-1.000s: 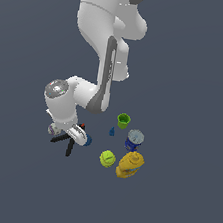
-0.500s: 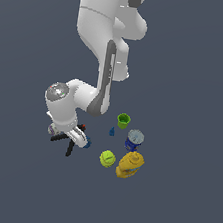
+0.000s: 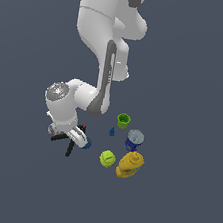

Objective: Pick up a designated object from a clutter of objects.

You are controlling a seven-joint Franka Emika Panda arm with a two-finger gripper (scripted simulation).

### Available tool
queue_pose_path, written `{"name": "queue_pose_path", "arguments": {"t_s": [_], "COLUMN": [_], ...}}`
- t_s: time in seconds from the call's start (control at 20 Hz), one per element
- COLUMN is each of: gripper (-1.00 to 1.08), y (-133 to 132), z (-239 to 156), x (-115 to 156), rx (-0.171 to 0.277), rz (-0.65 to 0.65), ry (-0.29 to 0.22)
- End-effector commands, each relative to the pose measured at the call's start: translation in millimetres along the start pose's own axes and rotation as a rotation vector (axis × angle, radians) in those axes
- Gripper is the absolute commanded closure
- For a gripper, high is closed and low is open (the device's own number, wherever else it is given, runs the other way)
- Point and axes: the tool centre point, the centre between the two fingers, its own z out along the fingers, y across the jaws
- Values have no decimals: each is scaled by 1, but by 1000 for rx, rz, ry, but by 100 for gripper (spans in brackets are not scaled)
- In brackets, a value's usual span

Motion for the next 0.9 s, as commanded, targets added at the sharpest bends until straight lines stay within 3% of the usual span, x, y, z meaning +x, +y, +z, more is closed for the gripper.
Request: {"name": "queue_pose_path", "arguments": {"t_s": [0.0,0.4,0.85], "gripper": [108,108,108], "y": [-3,-30,-90], "z": [-3,-37,-113], "x": [-1,-13,-38], "rx": [1,0,-4], "rz": [-1,-1,-1], "ry": [1,-2,-8]}}
